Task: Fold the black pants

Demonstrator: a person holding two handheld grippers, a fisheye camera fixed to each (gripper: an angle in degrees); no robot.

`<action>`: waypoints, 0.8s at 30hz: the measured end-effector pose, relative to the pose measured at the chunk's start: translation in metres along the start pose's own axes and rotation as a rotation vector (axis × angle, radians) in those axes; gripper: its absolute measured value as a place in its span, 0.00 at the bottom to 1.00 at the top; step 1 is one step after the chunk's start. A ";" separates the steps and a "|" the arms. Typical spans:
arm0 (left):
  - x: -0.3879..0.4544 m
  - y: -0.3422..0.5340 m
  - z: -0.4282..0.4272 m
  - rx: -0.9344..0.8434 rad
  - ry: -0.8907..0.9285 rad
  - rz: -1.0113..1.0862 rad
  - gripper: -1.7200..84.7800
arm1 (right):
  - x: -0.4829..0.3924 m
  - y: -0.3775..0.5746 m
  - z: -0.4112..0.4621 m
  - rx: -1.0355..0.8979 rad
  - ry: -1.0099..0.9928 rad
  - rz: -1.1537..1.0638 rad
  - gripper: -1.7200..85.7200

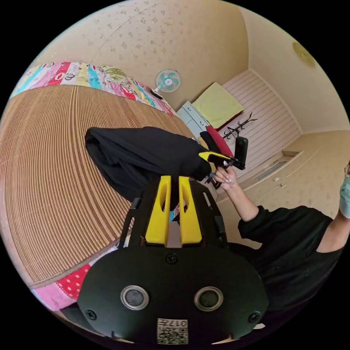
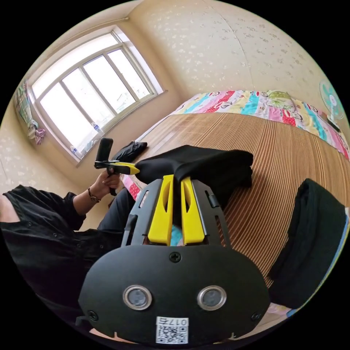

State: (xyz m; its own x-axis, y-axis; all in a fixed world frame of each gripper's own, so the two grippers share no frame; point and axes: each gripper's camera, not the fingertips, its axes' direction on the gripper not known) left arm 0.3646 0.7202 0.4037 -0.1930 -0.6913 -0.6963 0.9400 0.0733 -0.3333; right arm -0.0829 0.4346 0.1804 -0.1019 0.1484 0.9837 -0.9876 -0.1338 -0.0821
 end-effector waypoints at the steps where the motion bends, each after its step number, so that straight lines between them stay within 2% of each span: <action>1: 0.000 0.027 0.008 0.001 0.013 -0.052 0.07 | 0.002 0.018 0.003 -0.004 0.008 0.022 0.05; 4: 0.002 0.060 0.015 -0.007 0.087 -0.173 0.08 | 0.024 0.101 0.010 -0.003 0.092 0.245 0.08; 6: 0.000 0.061 0.002 0.021 0.100 -0.232 0.13 | 0.044 0.156 -0.009 0.147 -0.015 0.464 0.09; 8: -0.014 0.043 -0.027 0.123 0.106 -0.319 0.21 | 0.055 0.184 -0.022 0.260 -0.137 0.570 0.11; 10: -0.033 0.015 -0.040 0.159 0.143 -0.381 0.25 | 0.062 0.198 -0.027 0.294 -0.224 0.624 0.12; 13: -0.056 -0.039 -0.041 0.143 0.130 -0.436 0.28 | 0.064 0.196 -0.022 0.189 -0.272 0.604 0.15; 15: -0.061 -0.068 -0.032 0.097 0.118 -0.438 0.28 | 0.064 0.192 -0.020 0.144 -0.336 0.594 0.17; 18: -0.056 -0.093 -0.022 0.080 0.155 -0.451 0.24 | 0.072 0.196 -0.022 0.176 -0.461 0.630 0.21; 21: -0.040 -0.103 -0.025 0.054 0.094 -0.483 0.19 | 0.084 0.205 -0.020 0.206 -0.573 0.695 0.27; 24: -0.025 -0.106 -0.019 -0.029 0.199 -0.497 0.13 | 0.096 0.215 -0.017 0.224 -0.617 0.757 0.32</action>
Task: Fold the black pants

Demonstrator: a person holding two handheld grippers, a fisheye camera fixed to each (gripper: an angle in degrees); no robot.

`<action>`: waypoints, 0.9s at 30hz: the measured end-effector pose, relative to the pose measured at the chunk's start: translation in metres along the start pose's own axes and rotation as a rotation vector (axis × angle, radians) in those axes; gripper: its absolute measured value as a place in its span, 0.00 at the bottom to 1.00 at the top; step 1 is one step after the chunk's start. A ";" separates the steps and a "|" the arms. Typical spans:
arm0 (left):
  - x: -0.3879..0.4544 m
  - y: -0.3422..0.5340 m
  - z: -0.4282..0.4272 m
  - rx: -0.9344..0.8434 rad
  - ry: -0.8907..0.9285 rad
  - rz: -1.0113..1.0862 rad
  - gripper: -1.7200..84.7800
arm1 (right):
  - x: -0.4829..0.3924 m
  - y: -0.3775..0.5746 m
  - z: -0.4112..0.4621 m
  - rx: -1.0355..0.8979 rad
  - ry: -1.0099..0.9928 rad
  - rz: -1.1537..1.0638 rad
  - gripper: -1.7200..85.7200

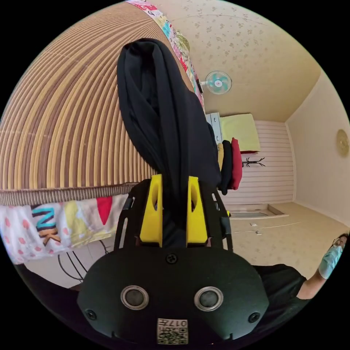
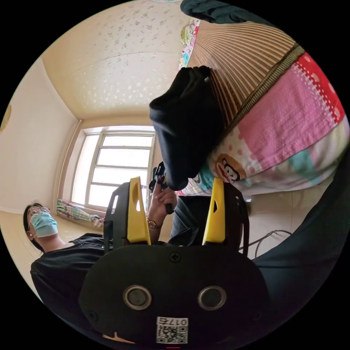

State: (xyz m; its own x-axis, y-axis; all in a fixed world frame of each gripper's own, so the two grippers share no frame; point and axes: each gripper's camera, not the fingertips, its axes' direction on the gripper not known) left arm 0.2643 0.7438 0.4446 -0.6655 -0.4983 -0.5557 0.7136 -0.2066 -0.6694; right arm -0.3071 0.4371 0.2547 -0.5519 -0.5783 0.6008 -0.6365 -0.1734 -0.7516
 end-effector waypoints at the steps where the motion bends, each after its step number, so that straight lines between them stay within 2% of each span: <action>1: 0.006 0.007 0.005 -0.043 0.036 -0.009 0.12 | 0.002 -0.001 -0.001 0.005 -0.004 0.006 0.33; 7: 0.041 0.064 0.009 -0.174 0.128 -0.031 0.10 | 0.012 -0.011 -0.011 0.009 -0.123 0.025 0.36; 9: 0.046 0.071 -0.007 -0.172 0.136 -0.040 0.10 | 0.010 -0.003 -0.019 -0.021 -0.216 0.000 0.29; 12: 0.072 0.070 -0.033 -0.196 0.154 0.044 0.11 | -0.001 0.015 -0.029 0.037 -0.365 -0.043 0.24; 17: 0.152 0.070 -0.089 -0.111 0.223 0.267 0.13 | -0.056 0.007 -0.047 0.129 -0.518 -0.206 0.22; 19: 0.172 0.072 -0.104 -0.093 0.249 0.335 0.13 | -0.085 -0.013 -0.061 0.139 -0.518 -0.294 0.21; 23: 0.184 0.081 -0.112 -0.121 0.170 0.418 0.11 | -0.157 -0.069 -0.115 0.186 -0.510 -0.540 0.21; 25: 0.174 0.084 -0.108 -0.126 0.156 0.396 0.11 | -0.184 -0.086 -0.145 0.240 -0.485 -0.645 0.21; 27: 0.156 0.087 -0.104 -0.115 0.178 0.348 0.11 | -0.208 -0.101 -0.184 0.302 -0.378 -0.761 0.22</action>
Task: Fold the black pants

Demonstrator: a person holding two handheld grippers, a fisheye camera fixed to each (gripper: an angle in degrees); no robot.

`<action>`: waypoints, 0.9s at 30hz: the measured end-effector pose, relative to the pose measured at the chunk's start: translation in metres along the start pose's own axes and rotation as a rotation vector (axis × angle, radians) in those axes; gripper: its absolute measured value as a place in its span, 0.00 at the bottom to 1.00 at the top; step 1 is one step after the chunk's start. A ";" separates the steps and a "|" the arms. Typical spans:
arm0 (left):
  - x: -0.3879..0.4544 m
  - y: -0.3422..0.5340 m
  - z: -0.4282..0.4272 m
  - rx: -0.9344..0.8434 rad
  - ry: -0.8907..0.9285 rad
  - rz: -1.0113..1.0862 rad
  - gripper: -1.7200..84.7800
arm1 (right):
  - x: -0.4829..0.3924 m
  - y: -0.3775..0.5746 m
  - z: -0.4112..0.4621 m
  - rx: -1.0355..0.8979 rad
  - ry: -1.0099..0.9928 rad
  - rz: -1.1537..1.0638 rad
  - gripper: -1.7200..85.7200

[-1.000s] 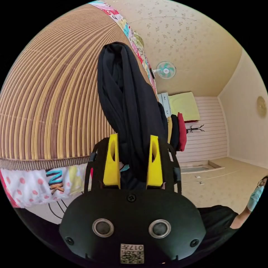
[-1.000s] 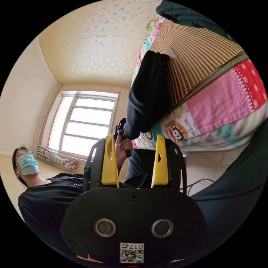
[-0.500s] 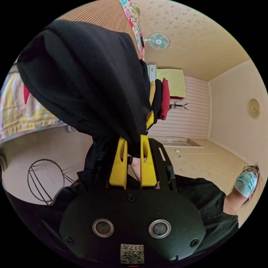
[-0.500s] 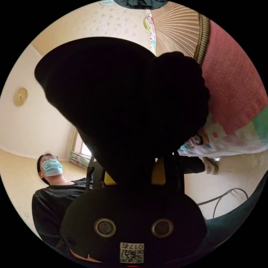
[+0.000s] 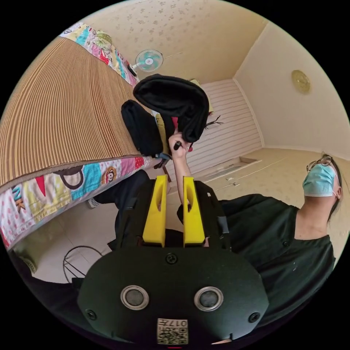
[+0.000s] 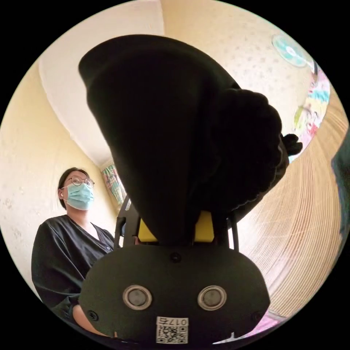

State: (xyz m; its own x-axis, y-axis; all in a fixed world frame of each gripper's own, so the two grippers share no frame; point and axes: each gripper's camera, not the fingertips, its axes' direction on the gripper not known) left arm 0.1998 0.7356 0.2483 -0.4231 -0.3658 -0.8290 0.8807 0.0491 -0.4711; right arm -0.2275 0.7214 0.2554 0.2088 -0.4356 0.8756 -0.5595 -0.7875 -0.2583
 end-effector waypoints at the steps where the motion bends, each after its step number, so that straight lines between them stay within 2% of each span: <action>1: -0.013 0.005 0.002 0.016 0.015 -0.038 0.12 | 0.000 -0.007 -0.007 -0.003 0.030 -0.013 0.22; 4: -0.048 0.017 0.011 0.056 0.027 -0.138 0.14 | 0.018 -0.011 -0.058 0.056 0.254 0.083 0.22; 6: -0.062 0.021 0.018 0.077 0.035 -0.181 0.14 | 0.043 0.014 -0.107 0.168 0.472 0.241 0.22; 9: -0.070 0.018 0.028 0.099 -0.018 -0.205 0.15 | 0.067 0.061 -0.158 0.290 0.671 0.423 0.22; 11: -0.071 0.009 0.038 0.105 -0.088 -0.203 0.15 | 0.073 0.086 -0.167 0.308 0.657 0.417 0.21; 14: -0.078 -0.006 0.057 0.128 -0.080 -0.201 0.15 | 0.073 0.101 -0.161 0.331 0.649 0.391 0.21; 17: -0.085 -0.018 0.082 0.143 -0.112 -0.201 0.15 | 0.072 0.112 -0.160 0.439 0.630 0.438 0.21; 21: -0.093 -0.024 0.104 0.196 -0.205 -0.210 0.16 | 0.051 0.127 -0.152 0.459 0.762 0.467 0.19; 24: -0.098 -0.021 0.097 0.292 -0.347 -0.223 0.16 | 0.027 0.145 -0.150 0.464 0.815 0.479 0.16; 27: -0.092 -0.005 0.052 0.489 -0.623 -0.262 0.15 | 0.011 0.164 -0.143 0.415 0.849 0.514 0.14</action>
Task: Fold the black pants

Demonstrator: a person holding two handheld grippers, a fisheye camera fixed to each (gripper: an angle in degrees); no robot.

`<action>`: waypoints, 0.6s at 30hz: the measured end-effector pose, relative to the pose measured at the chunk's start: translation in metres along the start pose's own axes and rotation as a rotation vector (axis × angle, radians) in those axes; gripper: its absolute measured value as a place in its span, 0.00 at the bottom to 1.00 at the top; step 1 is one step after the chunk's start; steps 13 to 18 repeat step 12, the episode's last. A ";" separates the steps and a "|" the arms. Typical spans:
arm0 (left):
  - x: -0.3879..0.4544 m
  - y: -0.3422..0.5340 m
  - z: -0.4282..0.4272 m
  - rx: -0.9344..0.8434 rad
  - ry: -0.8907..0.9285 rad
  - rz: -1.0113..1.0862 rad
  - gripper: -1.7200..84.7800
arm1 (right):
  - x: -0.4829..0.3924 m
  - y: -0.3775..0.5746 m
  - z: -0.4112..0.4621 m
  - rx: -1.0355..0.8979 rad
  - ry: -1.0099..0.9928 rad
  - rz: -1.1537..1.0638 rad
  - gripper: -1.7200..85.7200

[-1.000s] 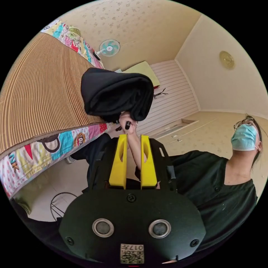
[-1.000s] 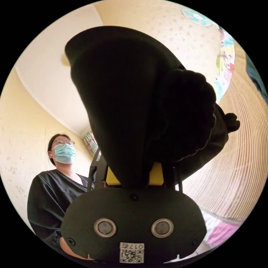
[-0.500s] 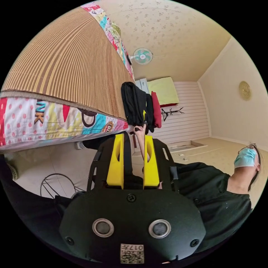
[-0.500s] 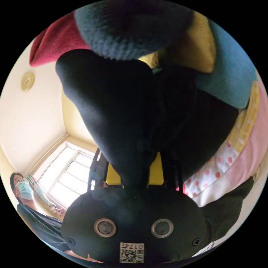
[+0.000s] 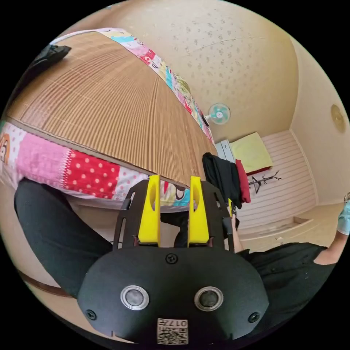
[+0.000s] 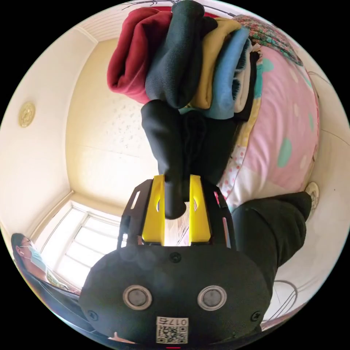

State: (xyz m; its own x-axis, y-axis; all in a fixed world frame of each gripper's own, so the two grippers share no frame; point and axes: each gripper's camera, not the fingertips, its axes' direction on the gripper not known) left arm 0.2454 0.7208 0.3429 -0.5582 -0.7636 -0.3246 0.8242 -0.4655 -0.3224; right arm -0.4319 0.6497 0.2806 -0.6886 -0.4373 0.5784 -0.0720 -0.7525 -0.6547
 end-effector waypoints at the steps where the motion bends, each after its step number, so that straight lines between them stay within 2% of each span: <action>1: -0.010 -0.001 -0.032 0.151 -0.129 -0.027 0.14 | 0.000 0.006 0.000 -0.009 0.011 0.007 0.13; 2: -0.020 -0.002 -0.063 0.288 -0.244 -0.048 0.14 | -0.001 0.020 0.001 -0.046 0.023 0.018 0.13; 5: -0.051 -0.016 -0.129 0.497 -0.438 -0.141 0.14 | -0.012 0.057 0.008 -0.099 0.084 -0.002 0.12; 8: -0.087 -0.032 -0.165 0.622 -0.488 -0.198 0.16 | -0.040 0.089 0.029 -0.124 0.117 -0.132 0.10; 12: -0.133 -0.078 -0.142 0.518 -0.553 -0.221 0.16 | -0.082 0.117 0.098 -0.306 0.061 -0.329 0.06; 18: -0.133 -0.078 -0.142 0.518 -0.553 -0.221 0.16 | -0.082 0.117 0.098 -0.306 0.061 -0.329 0.06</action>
